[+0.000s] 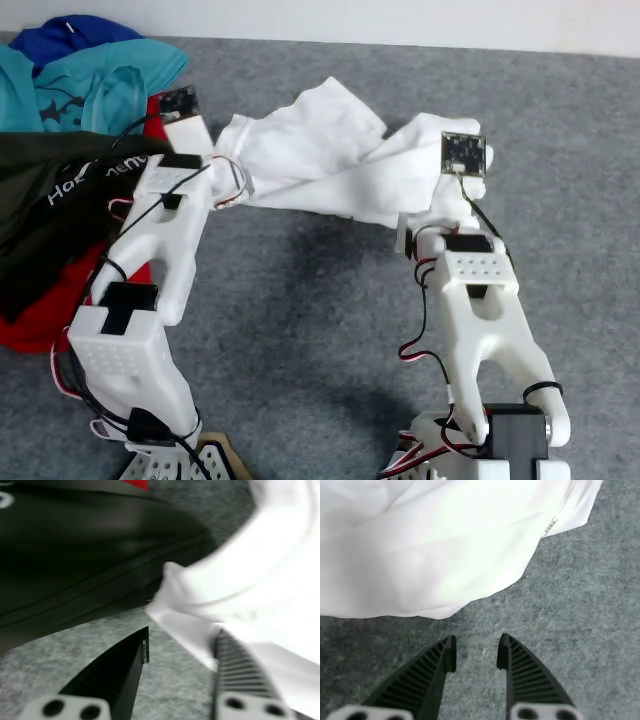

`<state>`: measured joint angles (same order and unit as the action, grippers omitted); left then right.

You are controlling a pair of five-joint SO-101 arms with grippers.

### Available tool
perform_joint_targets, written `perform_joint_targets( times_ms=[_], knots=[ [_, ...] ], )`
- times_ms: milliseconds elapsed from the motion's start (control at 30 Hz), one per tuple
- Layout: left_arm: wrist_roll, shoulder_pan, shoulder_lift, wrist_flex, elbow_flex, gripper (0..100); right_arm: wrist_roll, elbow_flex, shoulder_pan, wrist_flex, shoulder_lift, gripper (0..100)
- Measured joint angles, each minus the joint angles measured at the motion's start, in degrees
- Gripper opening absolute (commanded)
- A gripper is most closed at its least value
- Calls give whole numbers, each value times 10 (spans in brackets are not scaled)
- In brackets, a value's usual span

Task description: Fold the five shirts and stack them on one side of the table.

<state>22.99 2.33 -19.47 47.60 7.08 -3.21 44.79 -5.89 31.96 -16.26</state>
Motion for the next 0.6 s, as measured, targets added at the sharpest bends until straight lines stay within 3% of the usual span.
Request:
perform_joint_targets(
  times_ms=[333, 500, 600],
  knots=[
    [1, -24, -1, 0, -10, 6, 0, 17, -2, -40, 0, 146],
    [0, -27, 39, 42, -10, 15, 0, 17, -2, -40, 0, 146],
    [1, -23, 53, 59, -11, 111, 0, 17, -2, -40, 0, 146]
  ],
)
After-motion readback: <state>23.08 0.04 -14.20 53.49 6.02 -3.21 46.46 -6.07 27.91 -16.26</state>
